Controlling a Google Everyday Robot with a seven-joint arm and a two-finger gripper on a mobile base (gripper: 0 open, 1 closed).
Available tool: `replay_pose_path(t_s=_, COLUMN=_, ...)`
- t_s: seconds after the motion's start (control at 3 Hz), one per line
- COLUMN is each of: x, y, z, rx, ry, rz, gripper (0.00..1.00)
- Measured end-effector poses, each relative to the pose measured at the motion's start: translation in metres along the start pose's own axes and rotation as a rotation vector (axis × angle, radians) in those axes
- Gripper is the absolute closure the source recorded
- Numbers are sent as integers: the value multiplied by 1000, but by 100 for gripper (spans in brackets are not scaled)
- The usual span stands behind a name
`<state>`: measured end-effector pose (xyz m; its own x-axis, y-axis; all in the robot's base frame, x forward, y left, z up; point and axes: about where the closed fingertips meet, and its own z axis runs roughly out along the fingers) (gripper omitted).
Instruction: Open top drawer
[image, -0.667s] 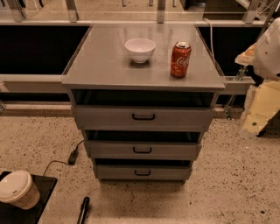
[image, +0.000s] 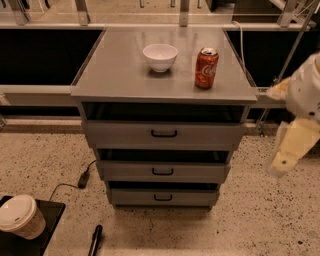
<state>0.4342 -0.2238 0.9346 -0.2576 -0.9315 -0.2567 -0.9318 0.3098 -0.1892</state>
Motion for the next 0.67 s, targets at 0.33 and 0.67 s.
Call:
replay_pose_path(t_s=0.33, x=39, y=26, z=101, rx=-131, ry=-112, rz=108, gripper=0)
replay_pose_path(t_s=0.67, x=55, y=53, z=194, rx=-271, ry=-218, rz=181, gripper=0)
